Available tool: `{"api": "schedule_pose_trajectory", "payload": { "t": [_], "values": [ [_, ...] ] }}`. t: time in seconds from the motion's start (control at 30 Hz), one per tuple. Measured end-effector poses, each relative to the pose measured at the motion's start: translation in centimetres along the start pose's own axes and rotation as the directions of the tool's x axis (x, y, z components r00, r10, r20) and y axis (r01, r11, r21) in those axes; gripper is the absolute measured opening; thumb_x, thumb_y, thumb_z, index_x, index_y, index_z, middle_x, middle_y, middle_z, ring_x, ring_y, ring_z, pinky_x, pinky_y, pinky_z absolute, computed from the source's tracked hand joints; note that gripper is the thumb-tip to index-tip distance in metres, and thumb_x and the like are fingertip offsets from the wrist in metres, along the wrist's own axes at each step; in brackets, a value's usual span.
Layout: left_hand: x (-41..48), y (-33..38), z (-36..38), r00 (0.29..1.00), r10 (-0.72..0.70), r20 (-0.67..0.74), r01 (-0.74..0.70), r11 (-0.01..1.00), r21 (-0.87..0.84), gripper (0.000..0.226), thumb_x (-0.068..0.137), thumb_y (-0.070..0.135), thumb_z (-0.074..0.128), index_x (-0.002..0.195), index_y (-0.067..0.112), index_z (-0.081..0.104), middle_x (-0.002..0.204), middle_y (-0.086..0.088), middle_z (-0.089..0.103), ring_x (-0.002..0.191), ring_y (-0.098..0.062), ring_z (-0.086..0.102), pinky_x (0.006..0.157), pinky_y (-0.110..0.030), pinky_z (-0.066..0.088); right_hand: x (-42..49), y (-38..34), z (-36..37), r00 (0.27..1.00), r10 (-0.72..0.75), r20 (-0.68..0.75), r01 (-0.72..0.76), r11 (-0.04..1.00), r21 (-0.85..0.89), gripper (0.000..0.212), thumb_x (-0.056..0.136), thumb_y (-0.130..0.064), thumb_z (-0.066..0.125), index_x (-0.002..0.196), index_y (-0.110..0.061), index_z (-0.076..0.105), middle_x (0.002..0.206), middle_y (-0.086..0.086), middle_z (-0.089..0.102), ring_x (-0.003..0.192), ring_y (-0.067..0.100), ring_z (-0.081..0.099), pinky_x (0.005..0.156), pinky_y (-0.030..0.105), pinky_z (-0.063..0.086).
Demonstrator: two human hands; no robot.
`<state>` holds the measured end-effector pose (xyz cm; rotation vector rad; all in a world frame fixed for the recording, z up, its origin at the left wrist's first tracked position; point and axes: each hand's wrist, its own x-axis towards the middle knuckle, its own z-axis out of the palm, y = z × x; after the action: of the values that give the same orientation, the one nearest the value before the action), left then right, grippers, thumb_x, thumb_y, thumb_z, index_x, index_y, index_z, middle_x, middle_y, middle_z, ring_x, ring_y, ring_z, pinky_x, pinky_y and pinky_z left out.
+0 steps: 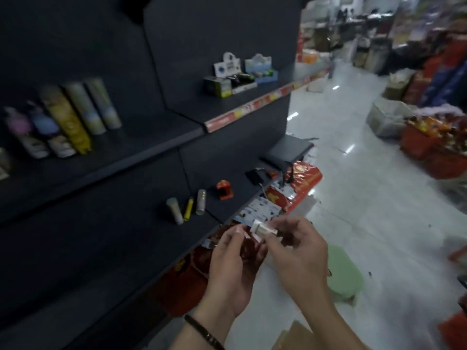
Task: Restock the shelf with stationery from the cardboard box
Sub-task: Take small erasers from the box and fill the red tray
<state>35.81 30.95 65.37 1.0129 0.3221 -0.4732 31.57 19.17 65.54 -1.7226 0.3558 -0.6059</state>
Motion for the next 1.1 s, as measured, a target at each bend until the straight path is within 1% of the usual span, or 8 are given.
{"api": "schedule_pose_trajectory", "payload": {
  "t": [0.23, 0.3, 0.4, 0.6, 0.73, 0.87, 1.0, 1.1],
  "values": [
    [-2.8, 13.7, -11.7, 0.961, 0.273, 0.039, -0.274, 0.961, 0.034, 0.027, 0.108, 0.023, 0.055, 0.102, 0.009, 0.077, 0.089, -0.015, 0.077, 0.069, -0.02, 0.071, 0.054, -0.028, 0.054, -1.0, -9.4, 14.2, 0.957, 0.001, 0.292, -0.067, 0.974, 0.216, 0.01, 0.09, -0.007, 0.08, 0.092, -0.017, 0.08, 0.084, 0.005, 0.08, 0.077, 0.023, 0.078, 0.07, 0.033, 0.063],
    [-3.9, 17.6, -15.1, 0.94, 0.338, 0.039, -0.341, 0.935, 0.102, 0.033, 0.108, 0.031, 0.057, 0.09, 0.016, 0.081, 0.082, -0.009, 0.071, 0.064, -0.014, 0.065, 0.054, -0.026, 0.05, -1.4, -11.4, 17.9, 0.926, -0.055, 0.373, -0.032, 0.974, 0.225, 0.01, 0.092, -0.009, 0.079, 0.09, -0.018, 0.081, 0.083, 0.008, 0.08, 0.074, 0.028, 0.077, 0.073, 0.041, 0.065],
    [-5.1, 22.2, -20.1, 0.912, 0.405, 0.056, -0.409, 0.894, 0.185, 0.032, 0.103, 0.04, 0.062, 0.09, 0.017, 0.08, 0.08, -0.011, 0.056, 0.063, -0.016, 0.051, 0.054, -0.03, 0.041, -2.2, -14.1, 23.2, 0.882, -0.121, 0.455, 0.022, 0.976, 0.217, 0.008, 0.094, -0.007, 0.077, 0.095, -0.014, 0.082, 0.086, 0.008, 0.08, 0.076, 0.027, 0.077, 0.073, 0.037, 0.064],
    [-6.0, 28.8, -28.3, 0.866, 0.5, 0.01, -0.48, 0.826, 0.295, 0.029, 0.097, 0.034, 0.072, 0.085, 0.008, 0.074, 0.076, -0.006, 0.057, 0.065, -0.016, 0.047, 0.054, -0.031, 0.037, -3.3, -16.7, 32.6, 0.759, -0.214, 0.615, 0.111, 0.973, 0.202, 0.019, 0.086, -0.01, 0.087, 0.101, -0.021, 0.083, 0.097, 0.003, 0.079, 0.081, 0.023, 0.078, 0.076, 0.04, 0.064],
    [-5.3, 32.7, -33.0, 0.828, 0.555, -0.079, -0.502, 0.797, 0.337, 0.048, 0.086, 0.047, 0.075, 0.087, 0.0, 0.065, 0.076, -0.01, 0.05, 0.062, -0.017, 0.044, 0.053, -0.033, 0.035, -2.5, -18.0, 39.0, 0.611, -0.432, 0.663, 0.445, 0.881, 0.163, 0.024, 0.087, -0.011, 0.087, 0.102, -0.029, 0.083, 0.105, -0.01, 0.075, 0.091, 0.017, 0.074, 0.076, 0.03, 0.059],
    [-4.1, 35.9, -36.8, 0.777, 0.61, -0.156, -0.505, 0.752, 0.424, 0.041, 0.085, 0.05, 0.072, 0.078, 0.01, 0.069, 0.071, -0.011, 0.052, 0.056, -0.018, 0.044, 0.053, -0.034, 0.034, -0.2, -18.9, 45.2, 0.449, -0.563, 0.694, 0.647, 0.74, 0.182, 0.02, 0.088, -0.014, 0.086, 0.105, -0.024, 0.082, 0.105, -0.018, 0.074, 0.096, 0.009, 0.073, 0.077, 0.026, 0.058],
    [-2.1, 39.0, -40.4, 0.642, 0.731, -0.229, -0.425, 0.589, 0.688, 0.028, 0.093, 0.042, 0.077, 0.077, 0.02, 0.072, 0.06, 0.003, 0.056, 0.055, -0.013, 0.048, 0.055, -0.032, 0.039, 3.3, -19.0, 50.9, 0.481, -0.574, 0.663, 0.617, 0.759, 0.209, 0.014, 0.086, -0.014, 0.088, 0.096, -0.023, 0.084, 0.099, -0.019, 0.076, 0.093, 0.002, 0.073, 0.078, 0.023, 0.059],
    [-0.1, 41.3, -42.6, 0.529, 0.812, -0.245, -0.285, 0.443, 0.85, 0.02, 0.088, 0.04, 0.083, 0.077, 0.027, 0.074, 0.064, 0.013, 0.067, 0.059, -0.001, 0.059, 0.055, -0.014, 0.041, 6.5, -18.6, 54.8, 0.501, -0.526, 0.687, 0.578, 0.794, 0.187, 0.012, 0.087, -0.016, 0.087, 0.092, -0.026, 0.084, 0.094, -0.022, 0.075, 0.091, -0.003, 0.071, 0.078, 0.015, 0.056]
  ]
}}
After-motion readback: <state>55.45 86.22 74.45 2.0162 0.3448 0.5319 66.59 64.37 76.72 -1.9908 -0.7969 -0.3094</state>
